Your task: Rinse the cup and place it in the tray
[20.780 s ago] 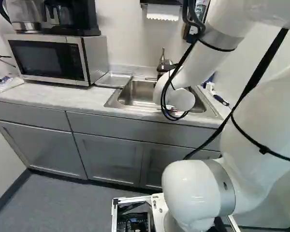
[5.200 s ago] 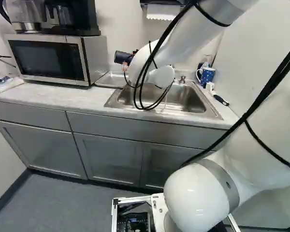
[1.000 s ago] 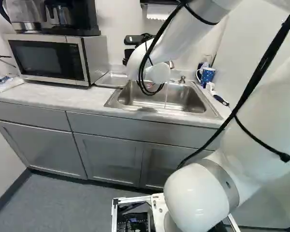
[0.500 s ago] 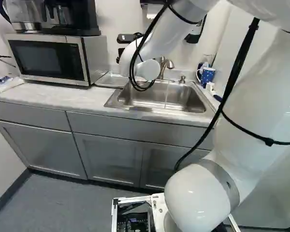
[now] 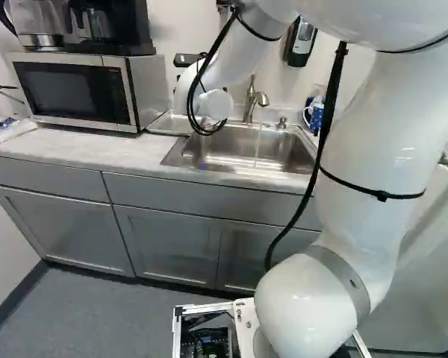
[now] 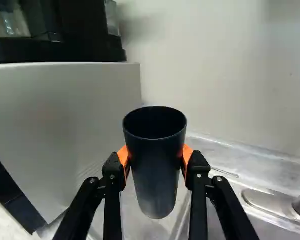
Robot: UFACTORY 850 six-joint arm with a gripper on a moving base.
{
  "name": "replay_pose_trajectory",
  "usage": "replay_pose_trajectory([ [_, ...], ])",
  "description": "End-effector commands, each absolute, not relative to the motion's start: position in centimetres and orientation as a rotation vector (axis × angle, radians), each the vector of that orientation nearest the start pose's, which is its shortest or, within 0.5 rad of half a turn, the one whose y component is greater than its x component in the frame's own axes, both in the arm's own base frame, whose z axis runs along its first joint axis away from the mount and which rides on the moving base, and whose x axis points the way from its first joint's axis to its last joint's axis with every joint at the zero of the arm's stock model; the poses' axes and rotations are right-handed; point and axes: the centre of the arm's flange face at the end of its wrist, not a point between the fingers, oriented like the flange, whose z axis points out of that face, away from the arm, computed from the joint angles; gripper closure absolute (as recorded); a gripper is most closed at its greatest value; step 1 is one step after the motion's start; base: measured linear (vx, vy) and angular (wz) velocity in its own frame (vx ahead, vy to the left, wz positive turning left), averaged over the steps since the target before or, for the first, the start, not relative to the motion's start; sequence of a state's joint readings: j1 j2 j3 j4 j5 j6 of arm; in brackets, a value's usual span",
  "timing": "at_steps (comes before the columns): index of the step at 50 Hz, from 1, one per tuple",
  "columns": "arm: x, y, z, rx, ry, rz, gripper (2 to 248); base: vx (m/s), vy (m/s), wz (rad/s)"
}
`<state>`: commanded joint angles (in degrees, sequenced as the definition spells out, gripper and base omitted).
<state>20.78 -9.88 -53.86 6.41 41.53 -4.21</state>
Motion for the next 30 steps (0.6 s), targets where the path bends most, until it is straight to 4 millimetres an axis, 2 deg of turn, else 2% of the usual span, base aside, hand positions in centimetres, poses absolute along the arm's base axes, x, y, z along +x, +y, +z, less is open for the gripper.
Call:
replay_pose_trajectory([
  [16,55.2,20.7,51.9,-2.174,-0.321,-1.956,128,0.000,0.000,0.000],
  [30,55.6,20.8,50.3,-2.203,-0.327,-1.930,128,0.000,0.000,0.000],
])
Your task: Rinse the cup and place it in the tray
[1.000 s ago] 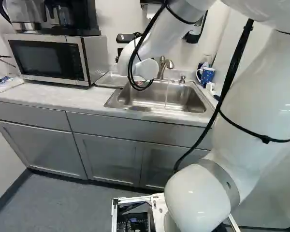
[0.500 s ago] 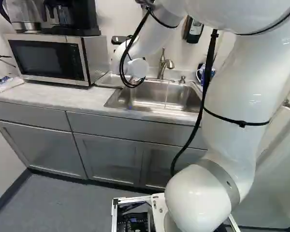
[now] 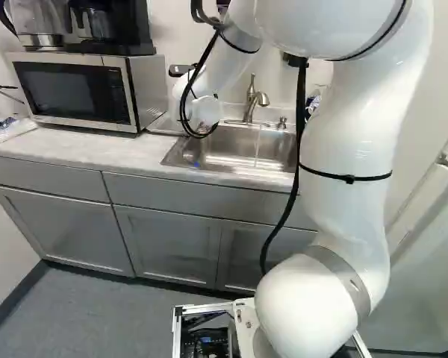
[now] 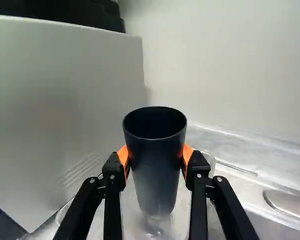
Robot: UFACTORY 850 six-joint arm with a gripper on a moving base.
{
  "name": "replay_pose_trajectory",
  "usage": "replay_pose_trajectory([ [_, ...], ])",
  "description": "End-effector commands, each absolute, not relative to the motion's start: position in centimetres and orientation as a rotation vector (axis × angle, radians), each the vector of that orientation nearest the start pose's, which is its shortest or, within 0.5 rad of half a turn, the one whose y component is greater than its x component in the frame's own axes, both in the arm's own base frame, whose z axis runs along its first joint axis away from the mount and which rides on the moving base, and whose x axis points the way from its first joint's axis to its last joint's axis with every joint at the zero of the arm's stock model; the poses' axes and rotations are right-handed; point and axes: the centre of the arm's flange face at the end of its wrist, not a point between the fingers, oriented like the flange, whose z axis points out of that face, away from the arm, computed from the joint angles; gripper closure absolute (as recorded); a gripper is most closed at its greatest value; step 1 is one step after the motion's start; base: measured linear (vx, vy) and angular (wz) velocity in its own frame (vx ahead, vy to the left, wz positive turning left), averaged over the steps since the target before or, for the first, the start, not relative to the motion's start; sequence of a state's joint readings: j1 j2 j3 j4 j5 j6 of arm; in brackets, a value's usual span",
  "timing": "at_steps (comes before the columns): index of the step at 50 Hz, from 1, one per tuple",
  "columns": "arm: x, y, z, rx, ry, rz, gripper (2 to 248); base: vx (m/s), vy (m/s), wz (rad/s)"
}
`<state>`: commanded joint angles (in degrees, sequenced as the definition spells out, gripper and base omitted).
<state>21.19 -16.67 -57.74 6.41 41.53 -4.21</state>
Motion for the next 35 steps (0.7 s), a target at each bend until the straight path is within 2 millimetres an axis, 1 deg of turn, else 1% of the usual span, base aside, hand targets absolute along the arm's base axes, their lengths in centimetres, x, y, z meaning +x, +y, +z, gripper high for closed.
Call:
replay_pose_trajectory([
  [16,55.7,20.9,48.5,-2.237,-0.334,-1.898,128,0.000,0.000,0.000],
  [35,55.7,20.9,48.5,-2.237,-0.334,-1.898,128,0.000,0.000,0.000],
])
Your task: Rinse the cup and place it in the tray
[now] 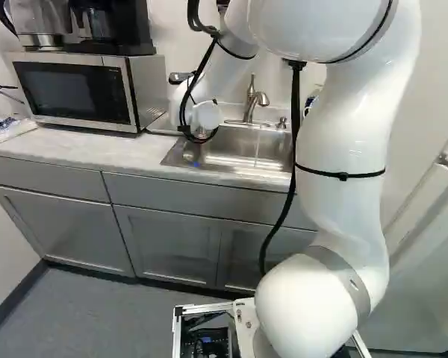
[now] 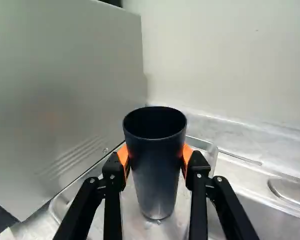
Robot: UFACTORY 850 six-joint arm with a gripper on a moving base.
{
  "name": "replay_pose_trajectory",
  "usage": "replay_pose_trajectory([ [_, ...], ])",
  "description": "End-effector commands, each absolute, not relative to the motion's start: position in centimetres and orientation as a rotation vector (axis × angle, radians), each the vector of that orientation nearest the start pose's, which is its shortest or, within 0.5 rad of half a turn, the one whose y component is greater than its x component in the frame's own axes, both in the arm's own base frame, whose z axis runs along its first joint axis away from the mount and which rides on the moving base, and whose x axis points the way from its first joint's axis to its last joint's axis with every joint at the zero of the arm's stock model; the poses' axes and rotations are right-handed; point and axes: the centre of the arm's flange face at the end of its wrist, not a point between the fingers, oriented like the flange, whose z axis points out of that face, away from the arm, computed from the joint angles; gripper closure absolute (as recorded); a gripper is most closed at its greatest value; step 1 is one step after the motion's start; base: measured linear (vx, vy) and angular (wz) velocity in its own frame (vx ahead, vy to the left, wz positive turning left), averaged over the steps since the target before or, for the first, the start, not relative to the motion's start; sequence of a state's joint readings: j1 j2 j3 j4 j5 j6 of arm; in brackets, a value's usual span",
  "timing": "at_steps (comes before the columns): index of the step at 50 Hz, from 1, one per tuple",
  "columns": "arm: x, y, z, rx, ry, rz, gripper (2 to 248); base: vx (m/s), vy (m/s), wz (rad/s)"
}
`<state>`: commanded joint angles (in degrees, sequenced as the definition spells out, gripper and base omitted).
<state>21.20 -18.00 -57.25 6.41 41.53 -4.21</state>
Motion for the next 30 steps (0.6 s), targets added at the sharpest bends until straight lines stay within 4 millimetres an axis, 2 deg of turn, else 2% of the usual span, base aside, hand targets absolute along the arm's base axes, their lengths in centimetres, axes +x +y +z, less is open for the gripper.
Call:
replay_pose_trajectory([
  [30,55.68,20.88,48.46,-2.243,-0.336,-1.890,128,0.000,0.000,0.000],
])
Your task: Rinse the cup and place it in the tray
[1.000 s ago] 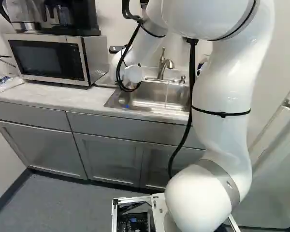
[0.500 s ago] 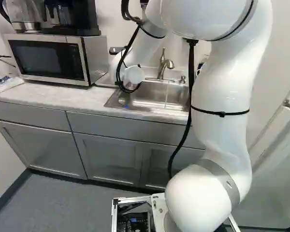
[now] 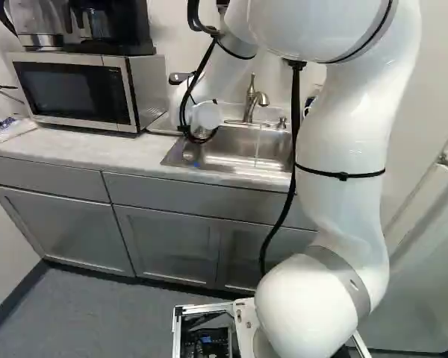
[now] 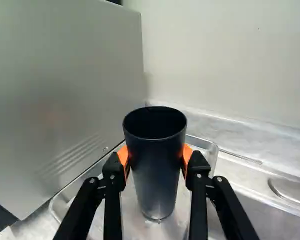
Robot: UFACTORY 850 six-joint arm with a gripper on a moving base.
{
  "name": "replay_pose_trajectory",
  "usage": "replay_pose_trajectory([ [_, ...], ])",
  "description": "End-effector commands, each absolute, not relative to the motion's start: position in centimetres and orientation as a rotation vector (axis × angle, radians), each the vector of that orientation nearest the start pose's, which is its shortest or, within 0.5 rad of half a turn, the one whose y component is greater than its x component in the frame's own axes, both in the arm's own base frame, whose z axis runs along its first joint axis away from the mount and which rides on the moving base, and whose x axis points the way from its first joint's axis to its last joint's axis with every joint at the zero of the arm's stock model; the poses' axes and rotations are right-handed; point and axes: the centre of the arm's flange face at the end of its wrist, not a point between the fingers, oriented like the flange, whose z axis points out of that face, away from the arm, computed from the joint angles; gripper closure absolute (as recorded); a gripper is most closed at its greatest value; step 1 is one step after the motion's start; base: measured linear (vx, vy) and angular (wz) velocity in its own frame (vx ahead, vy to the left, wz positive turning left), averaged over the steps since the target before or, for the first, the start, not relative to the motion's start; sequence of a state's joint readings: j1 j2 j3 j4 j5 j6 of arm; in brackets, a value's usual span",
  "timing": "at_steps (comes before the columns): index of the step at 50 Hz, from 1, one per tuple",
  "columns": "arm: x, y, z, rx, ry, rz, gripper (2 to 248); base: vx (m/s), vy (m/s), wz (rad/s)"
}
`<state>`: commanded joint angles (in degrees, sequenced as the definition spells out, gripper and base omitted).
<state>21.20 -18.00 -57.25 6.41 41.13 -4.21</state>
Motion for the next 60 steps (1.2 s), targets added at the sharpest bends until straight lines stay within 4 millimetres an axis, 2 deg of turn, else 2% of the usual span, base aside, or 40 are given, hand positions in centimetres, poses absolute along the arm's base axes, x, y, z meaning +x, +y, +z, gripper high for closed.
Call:
replay_pose_trajectory([
  [6,55.7,20.9,48.5,-2.243,-0.336,-1.890,121,0.000,0.000,0.000],
  [7,55.7,20.9,48.5,-2.243,-0.336,-1.890,89,0.000,0.000,0.000],
  [11,55.7,20.9,48.5,-2.243,-0.336,-1.890,89,0.000,0.000,0.000],
  [12,55.7,20.9,48.5,-2.243,-0.336,-1.890,54,0.000,0.000,0.000],
  [16,55.7,20.9,48.5,-2.243,-0.336,-1.890,54,0.000,0.000,0.000],
  [17,55.7,20.9,48.5,-2.243,-0.336,-1.890,18,0.000,0.000,0.000],
  [22,55.7,20.9,48.5,-2.243,-0.336,-1.890,18,0.000,0.000,0.000],
  [23,55.7,20.9,48.5,-2.243,-0.336,-1.890,3,0.000,0.000,0.000],
  [34,55.7,20.9,48.8,-2.237,-0.334,-1.897,3,0.000,0.000,0.000],
  [60,55.5,20.8,51.6,-2.184,-0.323,-1.946,3,0.000,0.000,0.000],
])
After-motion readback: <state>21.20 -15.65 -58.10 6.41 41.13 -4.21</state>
